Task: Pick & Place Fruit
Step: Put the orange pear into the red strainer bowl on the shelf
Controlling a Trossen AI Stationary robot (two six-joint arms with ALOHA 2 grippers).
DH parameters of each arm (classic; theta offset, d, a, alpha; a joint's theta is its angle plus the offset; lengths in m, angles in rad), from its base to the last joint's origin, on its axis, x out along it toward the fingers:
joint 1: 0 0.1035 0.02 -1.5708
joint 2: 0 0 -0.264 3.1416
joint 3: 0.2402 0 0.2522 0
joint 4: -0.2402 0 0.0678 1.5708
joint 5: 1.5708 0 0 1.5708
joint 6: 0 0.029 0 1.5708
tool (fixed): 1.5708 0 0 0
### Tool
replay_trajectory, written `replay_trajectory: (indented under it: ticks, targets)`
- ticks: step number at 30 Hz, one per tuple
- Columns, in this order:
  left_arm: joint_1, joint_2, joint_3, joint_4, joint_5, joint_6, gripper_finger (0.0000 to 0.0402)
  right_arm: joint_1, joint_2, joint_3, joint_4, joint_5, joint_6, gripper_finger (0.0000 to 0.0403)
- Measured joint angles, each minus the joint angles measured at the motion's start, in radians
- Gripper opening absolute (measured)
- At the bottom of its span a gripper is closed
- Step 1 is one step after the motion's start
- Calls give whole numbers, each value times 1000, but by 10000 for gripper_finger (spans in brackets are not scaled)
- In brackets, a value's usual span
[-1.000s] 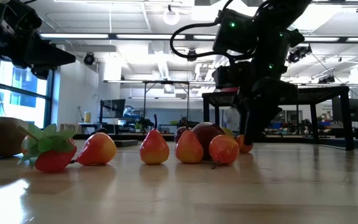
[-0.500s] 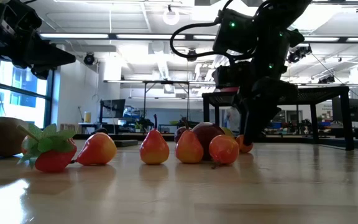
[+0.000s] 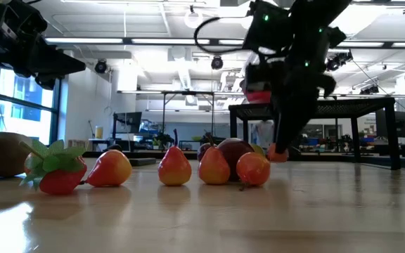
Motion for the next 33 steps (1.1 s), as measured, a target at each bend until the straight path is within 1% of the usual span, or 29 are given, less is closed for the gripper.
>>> replay_trajectory:
  ticks: [8,13,23,29,33]
  targets:
    - [0,0,0,1,0,0,0,0,-141,1,18,4,54,111]
    - [0,0,0,1,0,0,0,0,-247,1,42,34,79,106]
    - [0,0,0,2,0,0,0,0,-460,1,155,149,75,105]
    - [0,0,0,2,0,0,0,0,-558,1,160,229,64,106]
    - [0,0,0,2,0,0,0,0,-602,1,166,275,18,105]
